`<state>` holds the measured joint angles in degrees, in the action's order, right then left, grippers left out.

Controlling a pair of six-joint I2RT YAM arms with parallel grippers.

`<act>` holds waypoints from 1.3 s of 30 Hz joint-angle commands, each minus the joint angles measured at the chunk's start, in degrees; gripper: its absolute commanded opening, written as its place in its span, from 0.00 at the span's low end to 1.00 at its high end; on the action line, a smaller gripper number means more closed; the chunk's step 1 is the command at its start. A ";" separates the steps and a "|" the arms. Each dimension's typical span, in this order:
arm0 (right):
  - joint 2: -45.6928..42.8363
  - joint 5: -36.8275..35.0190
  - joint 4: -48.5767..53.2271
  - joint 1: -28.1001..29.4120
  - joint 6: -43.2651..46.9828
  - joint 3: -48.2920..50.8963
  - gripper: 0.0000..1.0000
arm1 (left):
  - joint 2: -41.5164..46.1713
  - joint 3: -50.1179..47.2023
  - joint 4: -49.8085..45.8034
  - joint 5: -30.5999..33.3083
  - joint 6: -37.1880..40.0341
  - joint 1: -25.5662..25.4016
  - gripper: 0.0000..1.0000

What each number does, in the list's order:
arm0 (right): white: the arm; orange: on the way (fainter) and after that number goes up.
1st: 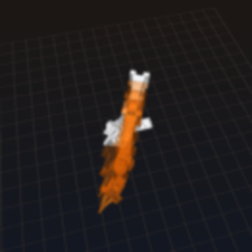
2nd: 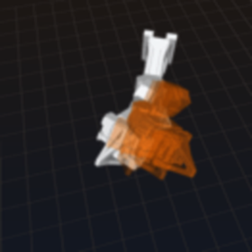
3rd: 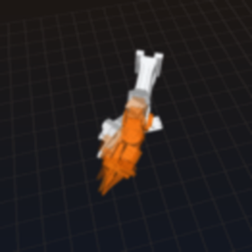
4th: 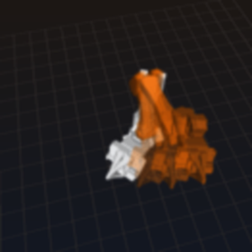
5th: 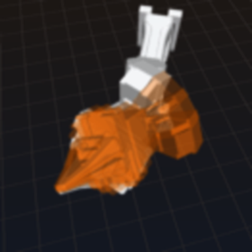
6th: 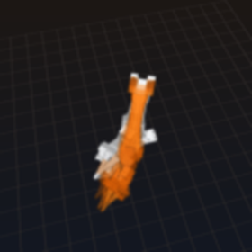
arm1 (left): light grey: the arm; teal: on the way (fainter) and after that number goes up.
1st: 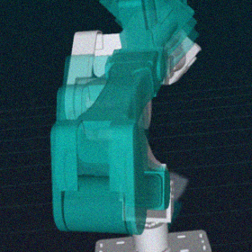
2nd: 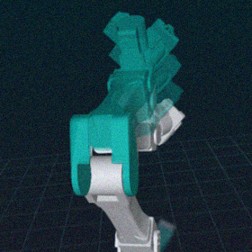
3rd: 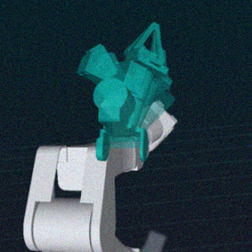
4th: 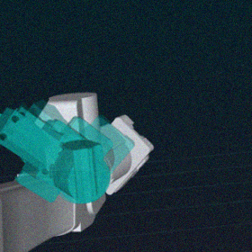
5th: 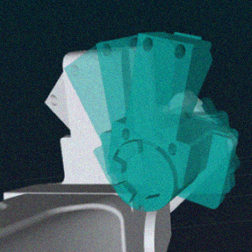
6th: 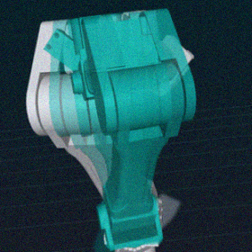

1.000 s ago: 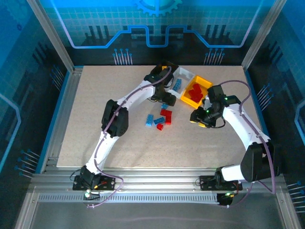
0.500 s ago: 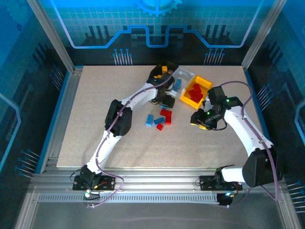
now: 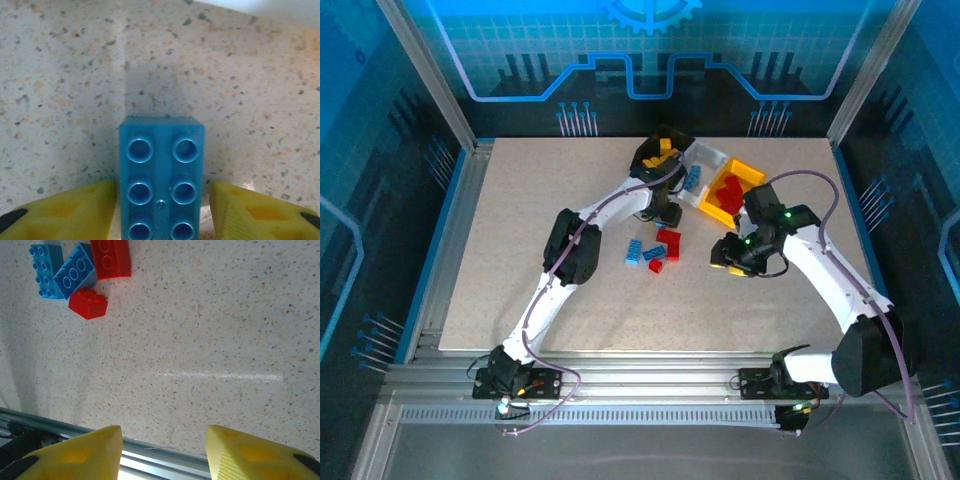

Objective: Sort the legos into containers by color

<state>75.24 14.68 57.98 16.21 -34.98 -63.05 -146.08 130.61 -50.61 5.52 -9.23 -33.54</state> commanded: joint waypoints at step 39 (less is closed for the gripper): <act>-0.23 0.82 -8.05 3.66 -3.56 10.22 0.52 | -3.72 4.92 52.79 -35.14 -65.28 9.00 0.41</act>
<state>75.70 15.09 50.72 19.11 -37.52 -53.19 -145.73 130.06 1.17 -28.36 -70.04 -24.18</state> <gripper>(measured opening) 0.513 0.396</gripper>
